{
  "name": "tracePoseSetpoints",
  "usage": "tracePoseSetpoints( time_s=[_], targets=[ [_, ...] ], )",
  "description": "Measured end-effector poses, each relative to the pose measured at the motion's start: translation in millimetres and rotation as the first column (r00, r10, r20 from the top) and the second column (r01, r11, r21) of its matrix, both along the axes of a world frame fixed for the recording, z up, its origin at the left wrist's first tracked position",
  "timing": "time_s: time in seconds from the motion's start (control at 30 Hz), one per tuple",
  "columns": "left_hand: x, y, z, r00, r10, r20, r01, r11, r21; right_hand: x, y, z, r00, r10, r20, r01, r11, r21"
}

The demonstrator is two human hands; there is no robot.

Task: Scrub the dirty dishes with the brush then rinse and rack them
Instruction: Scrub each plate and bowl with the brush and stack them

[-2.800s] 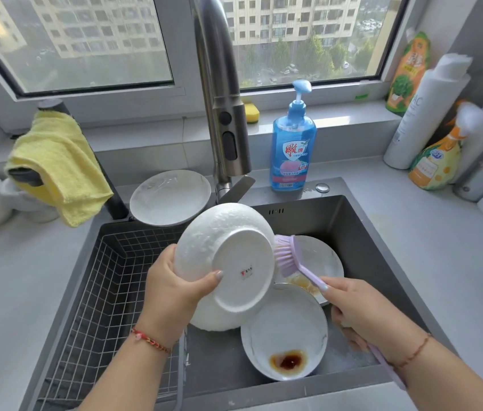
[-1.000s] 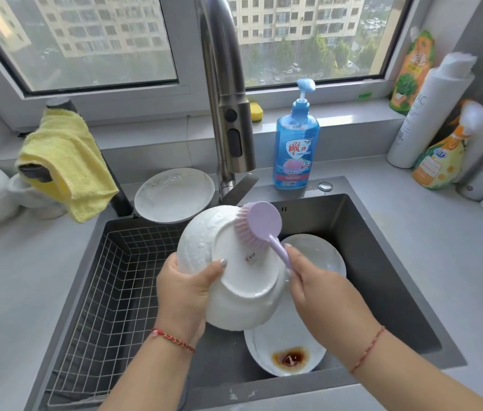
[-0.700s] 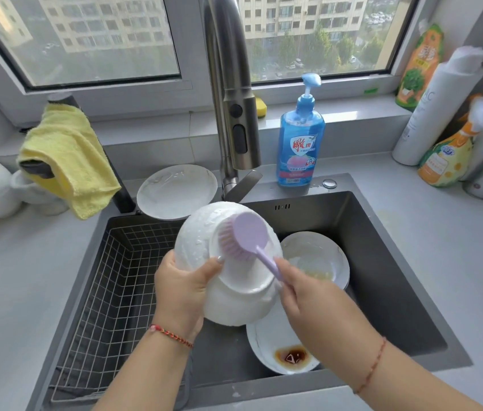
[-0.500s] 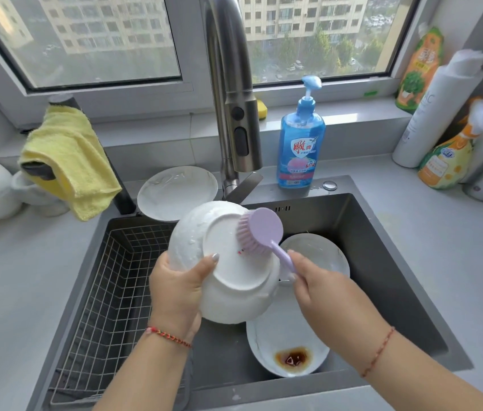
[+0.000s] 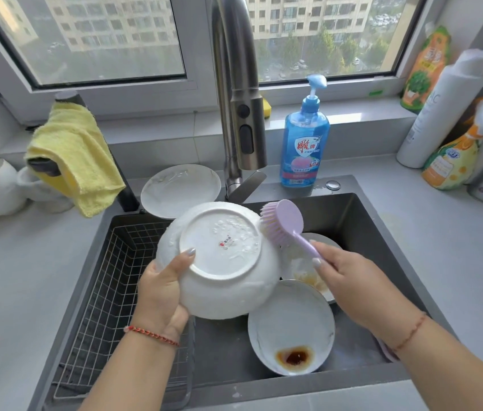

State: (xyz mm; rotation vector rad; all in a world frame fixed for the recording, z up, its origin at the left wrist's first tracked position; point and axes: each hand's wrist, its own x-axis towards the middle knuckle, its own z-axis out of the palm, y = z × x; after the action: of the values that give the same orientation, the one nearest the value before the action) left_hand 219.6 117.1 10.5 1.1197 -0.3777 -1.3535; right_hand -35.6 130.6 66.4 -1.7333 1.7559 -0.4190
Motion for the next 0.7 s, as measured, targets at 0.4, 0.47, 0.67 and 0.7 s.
tracePoseSetpoints(
  time_s=[0.4,0.47,0.67,0.7],
  targets=[
    [15,-7,-17,0.979,0.061,-0.195,-0.052,0.998,0.047,33,58,16,0.956,0.246,-0.162,-0.232,0.967,0.102],
    [14,-4,-11,0.977,0.064,-0.205,-0.058,0.998,0.040,18,44,5,0.982,0.148,-0.120,-0.143,0.989,0.046],
    [13,0,4,0.982,-0.010,-0.187,0.022,0.998,0.067,-7,9,-9,0.999,-0.035,-0.023,0.036,0.998,0.049],
    [15,0,7,0.985,-0.016,-0.170,0.027,0.998,0.060,-8,9,-10,0.999,-0.049,0.003,0.049,0.998,0.048]
  ],
)
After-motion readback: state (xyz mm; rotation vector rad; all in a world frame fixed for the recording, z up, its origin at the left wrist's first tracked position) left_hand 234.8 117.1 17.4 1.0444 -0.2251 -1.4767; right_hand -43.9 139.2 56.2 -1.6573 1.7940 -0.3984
